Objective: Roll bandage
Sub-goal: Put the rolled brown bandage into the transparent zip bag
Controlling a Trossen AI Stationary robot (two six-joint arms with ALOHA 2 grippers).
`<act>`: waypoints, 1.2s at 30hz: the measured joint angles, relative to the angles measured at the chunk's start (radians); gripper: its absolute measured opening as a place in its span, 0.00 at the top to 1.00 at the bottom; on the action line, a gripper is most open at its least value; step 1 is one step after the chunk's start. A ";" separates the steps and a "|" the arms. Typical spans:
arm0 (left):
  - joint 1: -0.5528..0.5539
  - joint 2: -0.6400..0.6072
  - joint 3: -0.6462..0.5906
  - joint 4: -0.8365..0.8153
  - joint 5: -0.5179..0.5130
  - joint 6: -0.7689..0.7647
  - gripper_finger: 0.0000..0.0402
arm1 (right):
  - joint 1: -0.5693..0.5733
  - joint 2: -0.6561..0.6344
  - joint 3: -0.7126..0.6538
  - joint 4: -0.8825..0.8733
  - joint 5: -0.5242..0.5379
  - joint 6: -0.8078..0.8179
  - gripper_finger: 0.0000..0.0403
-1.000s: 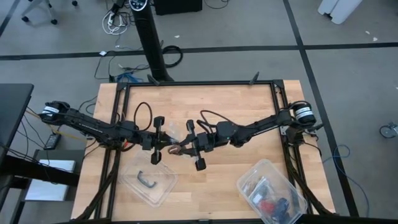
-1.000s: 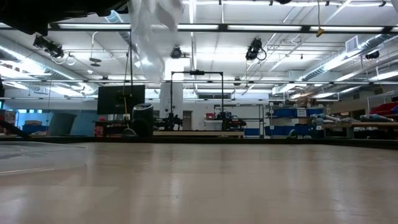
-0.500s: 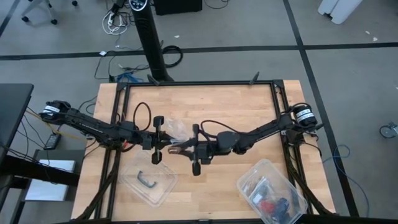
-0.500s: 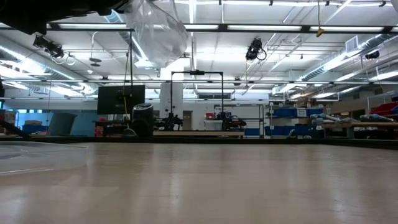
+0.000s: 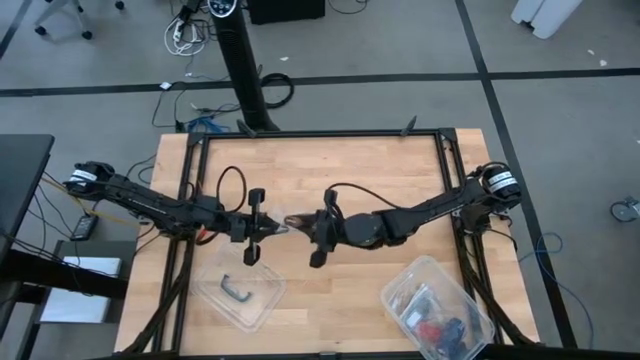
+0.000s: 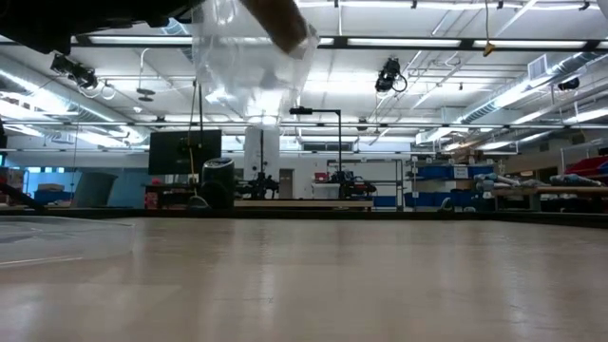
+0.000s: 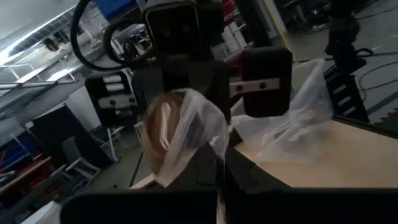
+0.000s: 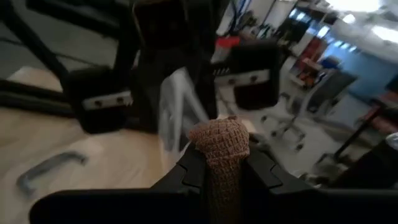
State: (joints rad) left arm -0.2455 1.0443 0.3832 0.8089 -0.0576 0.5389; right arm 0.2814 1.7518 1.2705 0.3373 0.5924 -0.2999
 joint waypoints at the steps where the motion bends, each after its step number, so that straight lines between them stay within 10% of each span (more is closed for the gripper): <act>1: 0.000 0.000 0.000 -0.002 -0.002 -0.001 1.00 | -0.006 -0.001 0.000 -0.022 -0.021 0.014 0.88; 29: 0.003 -0.002 0.001 -0.051 -0.131 -0.098 1.00 | -0.065 -0.063 -0.001 -0.284 -0.266 0.238 0.87; 36: 0.001 -0.003 0.002 -0.050 -0.107 -0.106 1.00 | -0.079 -0.060 0.022 -0.404 -0.304 0.293 0.43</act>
State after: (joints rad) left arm -0.2447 1.0409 0.3852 0.7587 -0.1646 0.4327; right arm 0.2028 1.6922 1.2924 -0.0666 0.2886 -0.0066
